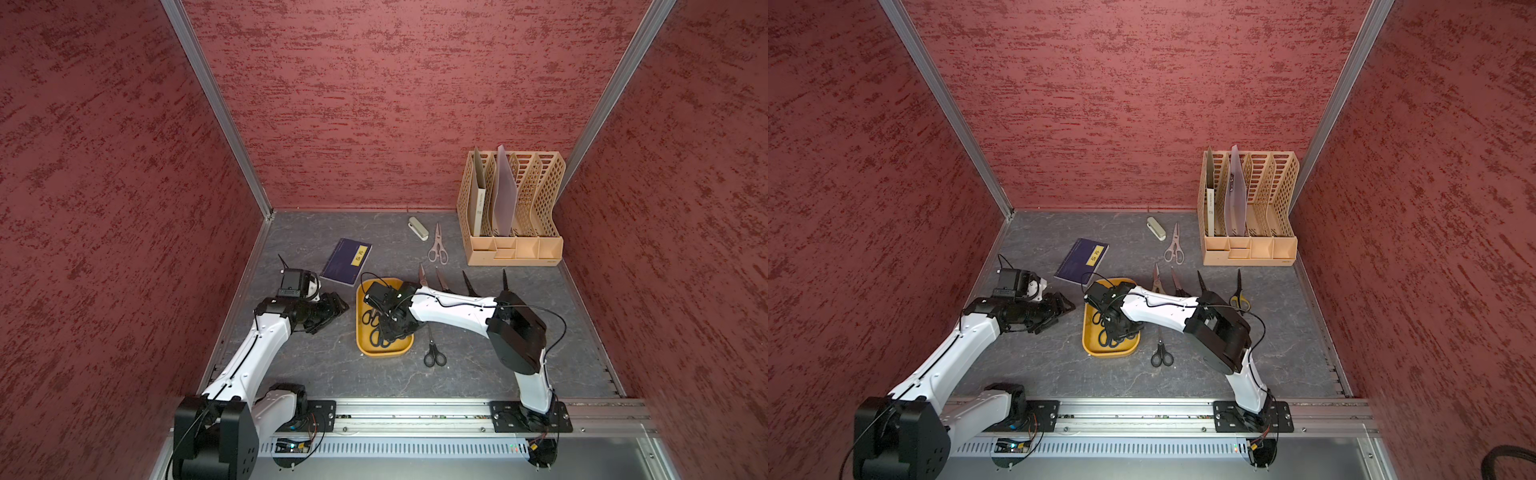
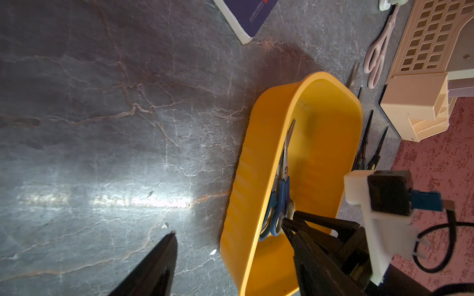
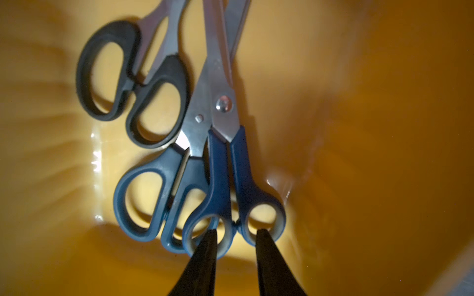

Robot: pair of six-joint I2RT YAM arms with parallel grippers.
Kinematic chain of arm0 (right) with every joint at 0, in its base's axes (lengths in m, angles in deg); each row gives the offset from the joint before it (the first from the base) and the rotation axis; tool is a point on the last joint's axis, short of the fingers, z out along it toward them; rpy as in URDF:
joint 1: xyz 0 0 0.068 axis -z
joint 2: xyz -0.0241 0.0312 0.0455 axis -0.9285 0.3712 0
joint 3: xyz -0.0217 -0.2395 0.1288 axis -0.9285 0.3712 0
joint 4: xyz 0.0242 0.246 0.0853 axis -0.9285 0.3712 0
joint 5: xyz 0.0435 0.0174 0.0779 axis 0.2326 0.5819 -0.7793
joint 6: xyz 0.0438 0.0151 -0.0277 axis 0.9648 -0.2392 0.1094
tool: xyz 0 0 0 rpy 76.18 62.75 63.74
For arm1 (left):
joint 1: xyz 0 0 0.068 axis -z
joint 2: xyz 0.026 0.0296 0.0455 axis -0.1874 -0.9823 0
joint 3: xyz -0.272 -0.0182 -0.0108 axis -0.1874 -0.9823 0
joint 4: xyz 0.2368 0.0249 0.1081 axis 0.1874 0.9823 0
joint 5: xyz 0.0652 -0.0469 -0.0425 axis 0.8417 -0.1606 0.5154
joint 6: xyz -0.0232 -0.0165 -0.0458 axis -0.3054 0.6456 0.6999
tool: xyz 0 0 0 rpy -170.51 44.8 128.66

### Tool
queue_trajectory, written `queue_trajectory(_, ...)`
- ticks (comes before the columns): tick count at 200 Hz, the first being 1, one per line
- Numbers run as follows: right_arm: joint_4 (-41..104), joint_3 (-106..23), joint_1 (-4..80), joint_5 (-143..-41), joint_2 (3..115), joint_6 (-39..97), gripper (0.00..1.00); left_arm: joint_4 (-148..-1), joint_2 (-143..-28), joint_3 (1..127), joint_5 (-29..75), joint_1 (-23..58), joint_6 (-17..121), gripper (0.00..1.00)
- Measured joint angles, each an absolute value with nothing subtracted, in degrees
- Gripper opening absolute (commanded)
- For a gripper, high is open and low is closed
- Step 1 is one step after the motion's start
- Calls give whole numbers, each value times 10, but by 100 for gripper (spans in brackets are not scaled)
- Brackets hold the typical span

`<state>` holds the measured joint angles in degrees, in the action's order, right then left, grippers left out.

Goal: Take the scissors out of the storage box
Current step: Pick up the scissors from the storage box.

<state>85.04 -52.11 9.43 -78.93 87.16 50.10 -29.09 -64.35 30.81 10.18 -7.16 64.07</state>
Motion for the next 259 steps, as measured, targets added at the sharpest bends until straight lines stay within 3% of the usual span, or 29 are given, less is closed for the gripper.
queue_trajectory(116, 825, -521, 96, -808, 901, 499, 30, -287, -643, 308, 102, -90, 629, 75)
queue_trajectory(182, 819, -520, 96, -806, 899, 506, 10, -286, -643, 308, 98, -98, 625, 75)
queue_trajectory(259, 833, -522, 96, -791, 880, 503, 5, -286, -650, 308, 97, -100, 623, 75)
